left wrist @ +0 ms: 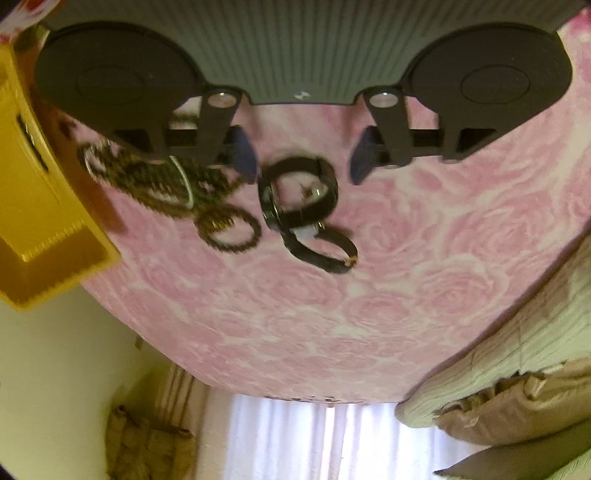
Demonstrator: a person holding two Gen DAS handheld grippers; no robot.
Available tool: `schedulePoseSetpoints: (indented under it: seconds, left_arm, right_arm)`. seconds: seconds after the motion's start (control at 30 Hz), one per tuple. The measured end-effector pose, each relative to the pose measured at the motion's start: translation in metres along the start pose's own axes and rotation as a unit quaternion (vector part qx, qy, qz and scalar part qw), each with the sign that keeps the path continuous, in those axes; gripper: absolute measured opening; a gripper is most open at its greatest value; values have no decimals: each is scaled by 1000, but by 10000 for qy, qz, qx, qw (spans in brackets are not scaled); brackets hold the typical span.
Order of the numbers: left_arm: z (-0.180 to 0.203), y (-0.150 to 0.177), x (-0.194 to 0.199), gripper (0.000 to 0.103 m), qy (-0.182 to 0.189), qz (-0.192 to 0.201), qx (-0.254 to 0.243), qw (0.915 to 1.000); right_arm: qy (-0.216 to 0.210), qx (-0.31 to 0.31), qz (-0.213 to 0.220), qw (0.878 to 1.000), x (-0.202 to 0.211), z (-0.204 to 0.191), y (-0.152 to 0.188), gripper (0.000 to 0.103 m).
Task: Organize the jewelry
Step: 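Grasp the black-band watch with the left gripper, then carry the black-band watch into the tray and release it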
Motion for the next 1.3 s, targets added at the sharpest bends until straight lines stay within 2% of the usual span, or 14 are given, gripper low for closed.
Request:
schedulePoseSetpoints:
  seconds: [0.13, 0.3, 0.43, 0.6, 1.07, 1.3]
  left_arm:
    - [8, -11, -4, 61, -51, 183, -203, 9996]
    - [26, -16, -13, 44, -62, 101, -649, 9978]
    - [31, -17, -26, 33, -38, -120, -757, 9970]
    - [33, -17, -39, 12, -7, -436, -797, 9959]
    - [20, -11, 22, 9, 348, -153, -525, 9979]
    - [48, -4, 50, 9, 693, -109, -701, 9951]
  right_arm:
    - [5, -1, -42, 10000, -3, 1, 1, 4]
    - [12, -11, -68, 10000, -6, 2, 1, 4]
    - [17, -10, -53, 10000, -6, 2, -1, 4]
    - [12, -32, -48, 10000, -7, 4, 1, 4]
    - [5, -40, -20, 10000, -6, 4, 3, 4]
    - [-1, -33, -26, 10000, -4, 1, 4, 4]
Point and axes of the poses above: each gripper's, at about its wrist camera, not at the fingertips, and x roughly against the way its jaws point, z to its right, y to its underside, the point moved 6 cm from there along -x, roughly the way its jaws point, and after that the axes turned 15 degrees about -z, right-handed, at the moved point
